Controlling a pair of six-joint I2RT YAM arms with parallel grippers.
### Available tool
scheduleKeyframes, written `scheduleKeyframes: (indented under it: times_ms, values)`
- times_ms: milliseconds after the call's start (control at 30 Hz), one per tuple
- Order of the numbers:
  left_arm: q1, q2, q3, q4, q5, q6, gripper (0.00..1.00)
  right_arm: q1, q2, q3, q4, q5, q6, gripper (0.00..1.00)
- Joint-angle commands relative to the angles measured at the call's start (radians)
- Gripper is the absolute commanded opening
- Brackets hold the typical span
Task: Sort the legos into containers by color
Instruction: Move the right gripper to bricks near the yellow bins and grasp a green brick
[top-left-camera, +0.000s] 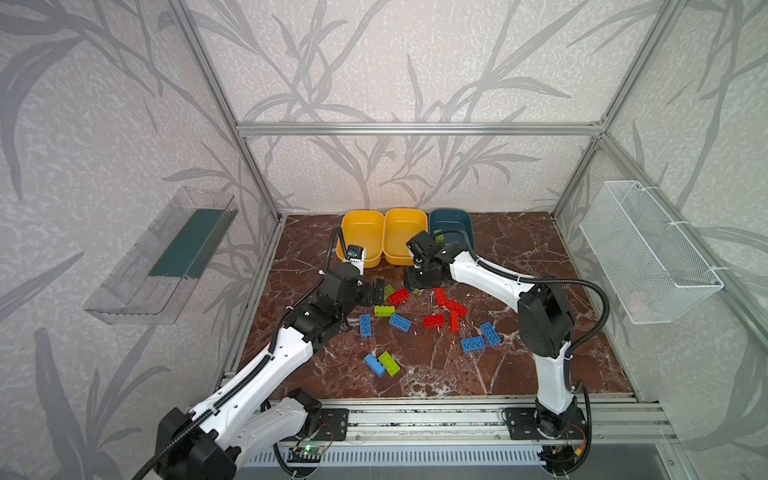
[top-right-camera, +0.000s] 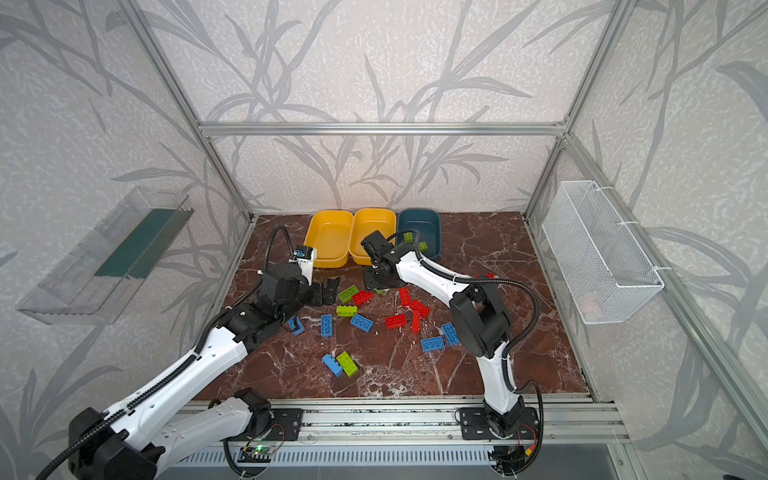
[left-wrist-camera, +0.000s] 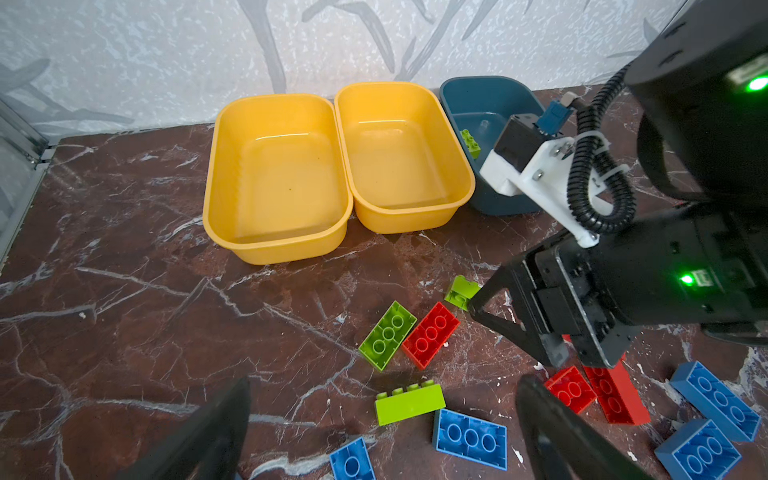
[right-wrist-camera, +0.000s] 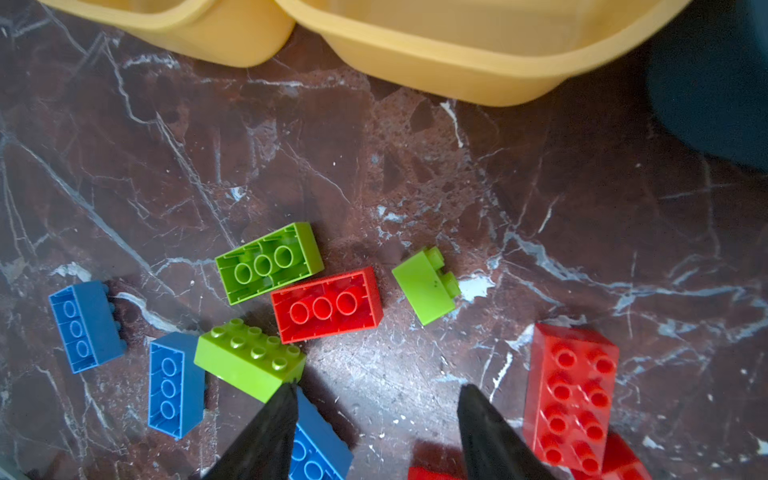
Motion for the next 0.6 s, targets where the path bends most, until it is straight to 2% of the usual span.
scheduleKeyframes:
  times_ms: [0, 300, 567]
  values:
    - [0.003, -0.027, -0.007, -0.023, -0.035, -0.031, 0.99, -0.009, 0.063, 0.061, -0.021, 0.003, -0.044, 0.6]
    - [0.003, -0.026, 0.001, -0.041, -0.053, -0.038, 0.99, -0.011, 0.147, 0.133, -0.055, 0.043, -0.094, 0.58]
    - [0.004, 0.011, 0.018, -0.031, -0.054, -0.034, 0.99, -0.013, 0.179, 0.119, -0.042, 0.05, -0.118, 0.53]
